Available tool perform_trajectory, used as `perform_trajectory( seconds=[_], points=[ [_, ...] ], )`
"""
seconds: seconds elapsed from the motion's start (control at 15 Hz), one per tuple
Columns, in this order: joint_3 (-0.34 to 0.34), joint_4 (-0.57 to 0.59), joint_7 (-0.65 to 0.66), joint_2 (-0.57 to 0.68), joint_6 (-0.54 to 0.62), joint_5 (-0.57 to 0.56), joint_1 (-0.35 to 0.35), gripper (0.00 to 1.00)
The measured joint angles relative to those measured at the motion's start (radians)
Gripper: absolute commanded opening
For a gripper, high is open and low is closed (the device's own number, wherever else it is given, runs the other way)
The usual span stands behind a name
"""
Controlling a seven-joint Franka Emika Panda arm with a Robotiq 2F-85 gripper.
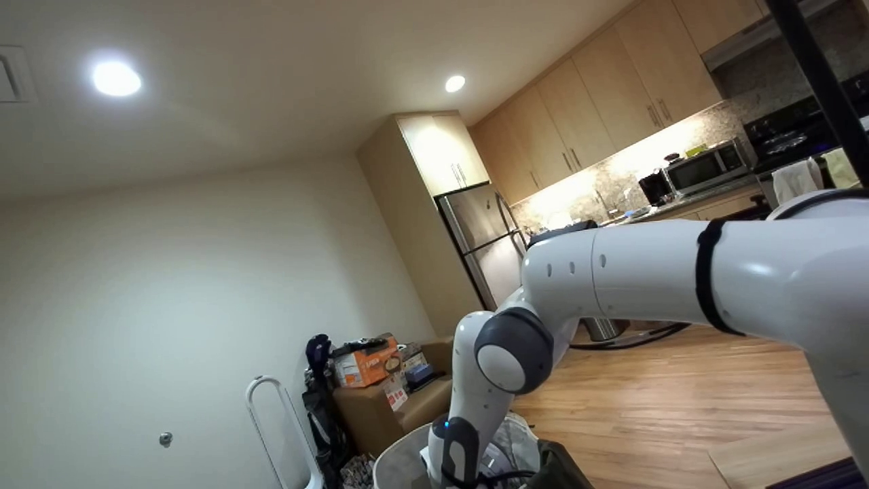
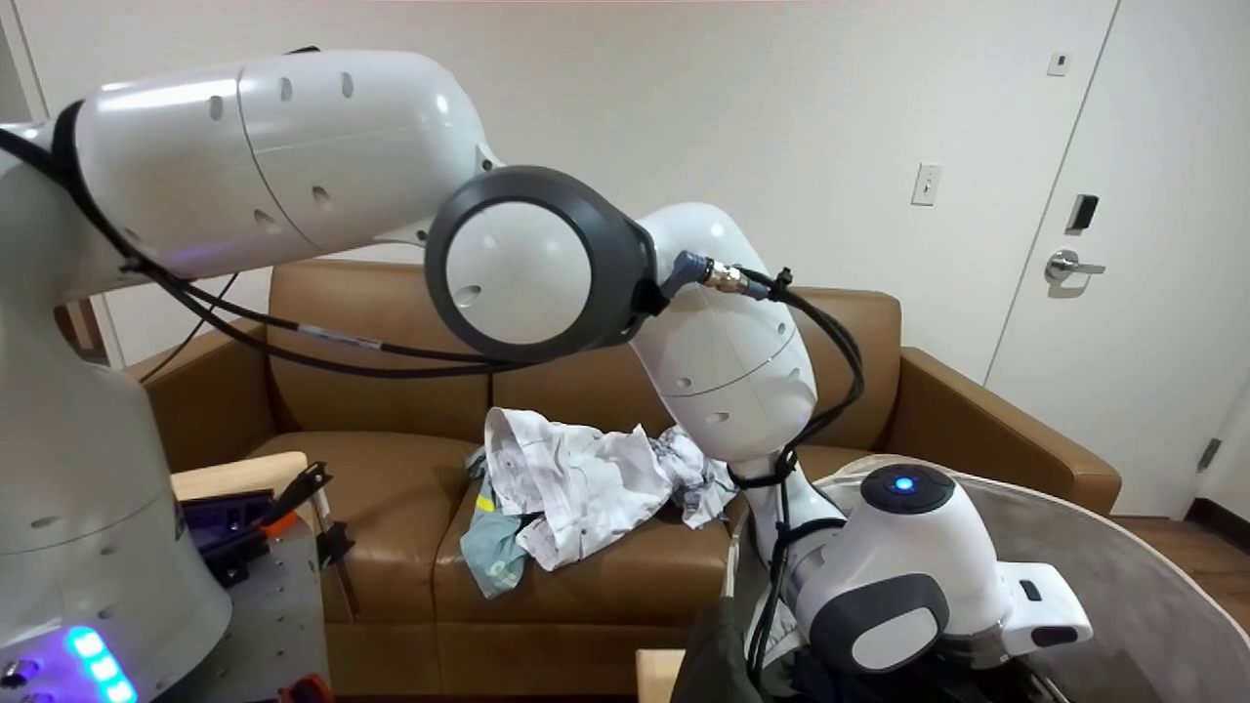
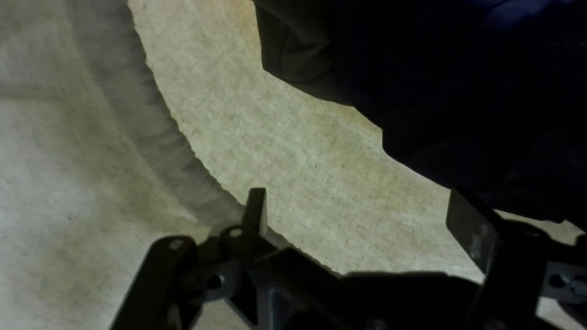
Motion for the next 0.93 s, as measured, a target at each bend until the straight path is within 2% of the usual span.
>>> perform_trajectory(
  seconds=[0.2, 0.6, 0.93],
  points=[
    [-0.002, -0.001, 0.000, -0.003, 0.005, 0.000, 0.002, 1.00],
    [0.036, -0.006, 0.000, -0.045, -0.349, -0.012, -0.008, 1.00],
    [0.047, -0.001, 0.000, -0.068, -0.548, -0.012, -0.013, 1.00]
  ],
)
